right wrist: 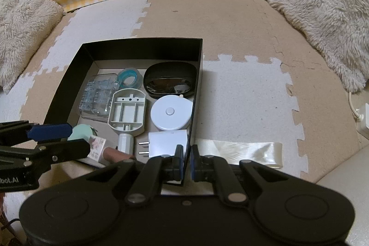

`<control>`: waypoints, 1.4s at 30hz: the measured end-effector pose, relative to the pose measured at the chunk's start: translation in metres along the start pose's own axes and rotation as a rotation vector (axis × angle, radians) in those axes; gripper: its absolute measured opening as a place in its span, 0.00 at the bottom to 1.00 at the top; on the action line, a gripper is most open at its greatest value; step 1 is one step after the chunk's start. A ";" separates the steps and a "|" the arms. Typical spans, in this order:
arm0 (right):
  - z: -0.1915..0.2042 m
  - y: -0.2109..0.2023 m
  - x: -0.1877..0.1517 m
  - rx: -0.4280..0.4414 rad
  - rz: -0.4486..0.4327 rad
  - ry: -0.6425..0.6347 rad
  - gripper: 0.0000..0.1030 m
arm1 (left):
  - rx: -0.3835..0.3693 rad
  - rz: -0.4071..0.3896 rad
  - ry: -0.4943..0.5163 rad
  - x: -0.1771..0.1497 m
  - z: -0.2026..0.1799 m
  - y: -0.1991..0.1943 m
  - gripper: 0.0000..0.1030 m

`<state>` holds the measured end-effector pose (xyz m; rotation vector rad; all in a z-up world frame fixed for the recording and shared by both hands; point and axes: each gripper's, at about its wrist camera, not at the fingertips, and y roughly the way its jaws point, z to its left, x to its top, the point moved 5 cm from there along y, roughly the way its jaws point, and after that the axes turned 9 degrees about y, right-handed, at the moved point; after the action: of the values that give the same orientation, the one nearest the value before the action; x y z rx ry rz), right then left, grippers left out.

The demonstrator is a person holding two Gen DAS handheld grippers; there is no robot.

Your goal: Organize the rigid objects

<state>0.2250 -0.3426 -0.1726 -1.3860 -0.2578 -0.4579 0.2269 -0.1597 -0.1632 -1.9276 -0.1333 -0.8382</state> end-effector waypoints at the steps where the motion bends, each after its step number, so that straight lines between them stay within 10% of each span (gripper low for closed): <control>1: 0.000 0.000 0.000 0.000 0.000 -0.001 0.06 | 0.002 0.001 0.003 0.000 0.000 0.000 0.63; 23: 0.001 -0.002 0.000 -0.007 0.000 0.000 0.06 | 0.124 -0.042 0.039 0.013 0.001 -0.026 1.00; 33: 0.006 -0.031 0.001 -0.020 -0.080 0.032 0.07 | 0.190 -0.060 0.015 0.014 0.009 -0.050 1.00; 42: 0.018 -0.074 -0.003 0.001 -0.170 0.061 0.29 | 0.227 -0.101 0.042 0.022 0.007 -0.080 1.00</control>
<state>0.1897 -0.3326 -0.1052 -1.3529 -0.3276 -0.6394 0.2130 -0.1188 -0.0916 -1.7005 -0.2908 -0.8900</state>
